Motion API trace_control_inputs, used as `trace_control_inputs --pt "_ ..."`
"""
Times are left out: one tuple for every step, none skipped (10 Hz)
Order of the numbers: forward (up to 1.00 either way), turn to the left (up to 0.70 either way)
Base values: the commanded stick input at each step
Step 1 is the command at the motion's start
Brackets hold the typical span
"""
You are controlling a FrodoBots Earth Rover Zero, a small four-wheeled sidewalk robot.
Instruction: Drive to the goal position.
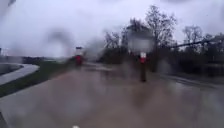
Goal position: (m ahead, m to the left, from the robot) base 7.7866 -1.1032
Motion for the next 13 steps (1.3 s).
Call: trace_control_inputs --pt "0.7 0.0" --pt "0.7 0.0" --pt "0.7 0.0" --pt "0.7 0.0" --pt "0.7 0.0" --pt "0.7 0.0" --pt "0.7 0.0" --pt "0.7 0.0" --pt "0.7 0.0" --pt "0.7 0.0" --pt "0.7 0.0" --pt "0.7 0.0" --pt "0.7 0.0"
